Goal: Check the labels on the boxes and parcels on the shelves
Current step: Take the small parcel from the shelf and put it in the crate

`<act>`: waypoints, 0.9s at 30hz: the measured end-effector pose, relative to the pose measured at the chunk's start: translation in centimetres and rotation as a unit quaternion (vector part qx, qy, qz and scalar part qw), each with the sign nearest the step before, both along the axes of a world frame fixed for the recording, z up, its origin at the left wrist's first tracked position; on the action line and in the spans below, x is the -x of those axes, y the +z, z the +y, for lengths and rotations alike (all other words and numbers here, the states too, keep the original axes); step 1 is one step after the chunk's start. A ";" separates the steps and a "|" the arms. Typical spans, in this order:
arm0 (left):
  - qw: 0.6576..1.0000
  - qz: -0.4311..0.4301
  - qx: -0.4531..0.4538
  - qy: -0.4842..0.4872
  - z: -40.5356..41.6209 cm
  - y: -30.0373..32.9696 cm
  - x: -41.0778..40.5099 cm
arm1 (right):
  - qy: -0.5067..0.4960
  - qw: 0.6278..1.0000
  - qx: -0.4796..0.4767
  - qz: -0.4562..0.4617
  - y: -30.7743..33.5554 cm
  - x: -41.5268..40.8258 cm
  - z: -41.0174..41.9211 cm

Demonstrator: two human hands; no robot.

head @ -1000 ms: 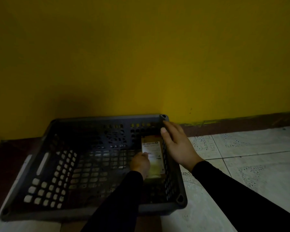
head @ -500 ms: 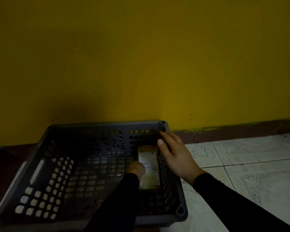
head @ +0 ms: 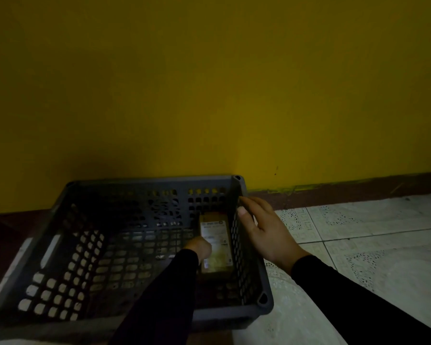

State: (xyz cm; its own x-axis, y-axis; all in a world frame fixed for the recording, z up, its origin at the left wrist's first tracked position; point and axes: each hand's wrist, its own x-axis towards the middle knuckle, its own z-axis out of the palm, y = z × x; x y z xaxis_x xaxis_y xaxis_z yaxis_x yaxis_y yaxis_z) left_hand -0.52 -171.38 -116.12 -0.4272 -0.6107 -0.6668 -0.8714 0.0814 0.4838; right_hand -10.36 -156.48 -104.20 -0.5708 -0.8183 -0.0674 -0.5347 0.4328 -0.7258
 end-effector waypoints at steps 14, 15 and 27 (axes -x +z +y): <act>0.997 0.028 -0.054 0.045 -0.3 0.4 -0.6 | -0.007 1.000 -0.013 0.008 -0.1 0.0 0.1; 0.996 0.029 -0.071 0.055 -0.2 0.5 -0.6 | -0.006 1.000 -0.014 0.007 -0.3 0.0 0.0; 0.987 0.042 -0.114 0.104 -0.3 0.0 -0.5 | -0.013 1.000 -0.011 0.005 -0.6 0.1 -0.8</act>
